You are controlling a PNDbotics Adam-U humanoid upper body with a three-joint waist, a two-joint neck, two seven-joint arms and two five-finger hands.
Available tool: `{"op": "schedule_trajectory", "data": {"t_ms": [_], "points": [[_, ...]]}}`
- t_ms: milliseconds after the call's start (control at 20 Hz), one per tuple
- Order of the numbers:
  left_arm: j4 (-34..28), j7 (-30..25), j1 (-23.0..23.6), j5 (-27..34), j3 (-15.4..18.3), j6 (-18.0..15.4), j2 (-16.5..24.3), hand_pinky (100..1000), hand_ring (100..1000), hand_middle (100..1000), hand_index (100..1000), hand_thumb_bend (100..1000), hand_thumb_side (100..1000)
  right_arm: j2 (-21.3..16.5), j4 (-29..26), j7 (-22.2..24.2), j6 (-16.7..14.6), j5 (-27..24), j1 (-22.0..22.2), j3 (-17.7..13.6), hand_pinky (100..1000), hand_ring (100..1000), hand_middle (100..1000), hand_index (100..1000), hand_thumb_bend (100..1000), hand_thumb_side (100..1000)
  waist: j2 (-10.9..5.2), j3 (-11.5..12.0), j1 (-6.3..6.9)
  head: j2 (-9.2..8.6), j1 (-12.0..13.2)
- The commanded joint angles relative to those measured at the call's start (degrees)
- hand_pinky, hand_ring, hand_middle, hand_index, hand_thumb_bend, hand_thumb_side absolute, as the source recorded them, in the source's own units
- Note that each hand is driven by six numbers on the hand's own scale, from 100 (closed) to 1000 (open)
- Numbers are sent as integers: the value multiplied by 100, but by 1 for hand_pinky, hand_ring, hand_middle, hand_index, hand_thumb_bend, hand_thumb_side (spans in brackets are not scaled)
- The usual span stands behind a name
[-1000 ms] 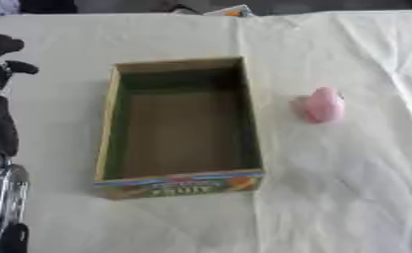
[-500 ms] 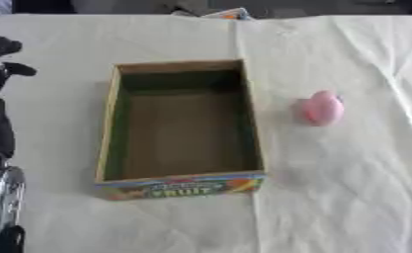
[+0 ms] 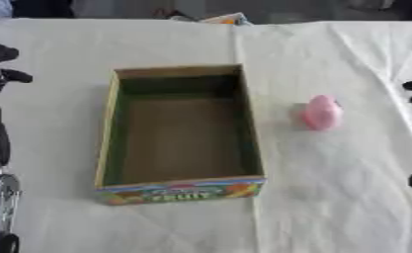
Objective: Pick up objects on the table and place them in the box.
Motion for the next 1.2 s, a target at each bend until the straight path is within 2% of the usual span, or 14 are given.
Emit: {"op": "schedule_trajectory", "data": {"t_ms": [50,300,400,450,600,750,1000,1200], "points": [[-111,-34,-33,1,-28,-5,99,494,659,563,553,100,895,-295,-84,362,202,-112,-137,39,661,820,745,981,830,623,-103,13,-10,-78,-50],[-111,-57,-43,14,-51,1,92,493,659,563,553,100,893,-312,-84,601,460,-276,-420,156,664,828,758,995,824,603,-100,57,-3,-73,-114],[-111,-68,-44,20,-59,4,89,493,659,563,553,100,894,-307,-84,677,540,-394,-566,183,666,831,760,999,813,551,-98,83,-5,-66,-138],[-111,-72,-44,22,-61,7,89,493,659,563,552,100,894,-307,-84,721,575,-452,-630,196,669,836,763,1000,791,496,-97,93,-7,-64,-146],[-111,-85,-51,29,-75,19,87,493,660,563,552,100,894,-306,-84,913,700,-596,-853,256,673,844,779,1000,690,421,-96,118,-12,-58,-178],[-111,-109,-60,42,-101,27,82,493,660,563,552,100,893,-296,-84,1135,920,-604,-1177,368,677,852,803,980,621,410,-98,155,-11,-62,-235],[-111,-148,-67,65,-136,34,70,493,661,563,551,100,892,-182,-67,1554,1408,-364,-1661,628,680,857,816,979,577,399,-94,250,-6,-83,-345],[-111,-175,-71,81,-157,41,63,494,661,563,551,100,892,19,215,1767,1547,-175,-2063,804,680,858,816,989,549,392,-88,303,-8,-101,-417]]}}
